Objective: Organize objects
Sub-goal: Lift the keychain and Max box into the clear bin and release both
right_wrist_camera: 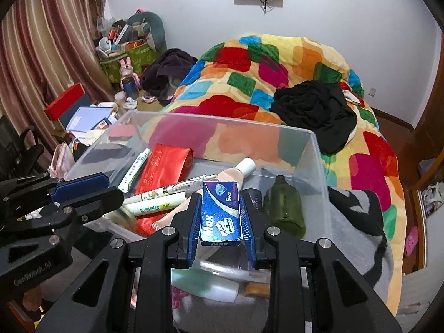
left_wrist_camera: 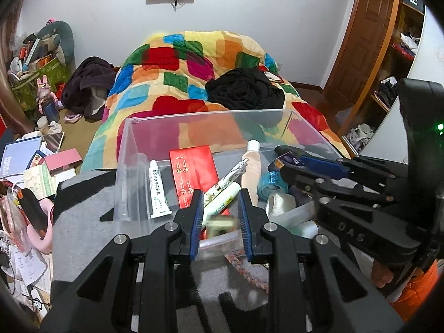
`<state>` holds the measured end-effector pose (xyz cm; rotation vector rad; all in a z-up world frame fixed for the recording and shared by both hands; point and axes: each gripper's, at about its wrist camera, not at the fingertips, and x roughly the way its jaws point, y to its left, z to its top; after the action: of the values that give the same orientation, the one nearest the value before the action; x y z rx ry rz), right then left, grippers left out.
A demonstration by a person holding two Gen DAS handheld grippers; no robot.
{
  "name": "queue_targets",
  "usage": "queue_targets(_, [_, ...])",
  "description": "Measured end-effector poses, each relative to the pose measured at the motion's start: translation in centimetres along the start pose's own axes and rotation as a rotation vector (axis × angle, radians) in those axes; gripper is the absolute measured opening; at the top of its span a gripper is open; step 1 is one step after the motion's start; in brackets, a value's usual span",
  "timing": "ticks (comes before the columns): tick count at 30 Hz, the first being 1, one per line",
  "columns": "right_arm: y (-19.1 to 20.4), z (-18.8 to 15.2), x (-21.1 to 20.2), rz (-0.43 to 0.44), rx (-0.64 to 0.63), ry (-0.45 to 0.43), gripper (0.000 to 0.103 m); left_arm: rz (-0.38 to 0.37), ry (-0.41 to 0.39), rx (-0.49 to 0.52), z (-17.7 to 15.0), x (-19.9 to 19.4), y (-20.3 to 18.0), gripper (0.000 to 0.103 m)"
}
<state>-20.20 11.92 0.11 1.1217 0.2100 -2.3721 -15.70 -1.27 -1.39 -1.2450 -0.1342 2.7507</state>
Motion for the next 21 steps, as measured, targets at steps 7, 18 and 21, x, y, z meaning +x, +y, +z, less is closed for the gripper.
queue_targets(7, [0.1,-0.5,-0.5,0.018,-0.018,0.008,0.029,-0.001,-0.013,0.008,-0.2,-0.8,-0.3,0.028])
queue_targets(18, [-0.7,-1.0,-2.8,0.002,-0.005,-0.031,0.054,0.017,-0.076,0.037,-0.6,-3.3,-1.2,0.064])
queue_targets(21, [-0.8,-1.4,-3.9,-0.014,-0.013,-0.053,0.061,0.023,-0.092,0.032,-0.8,-4.0,-1.3,0.071])
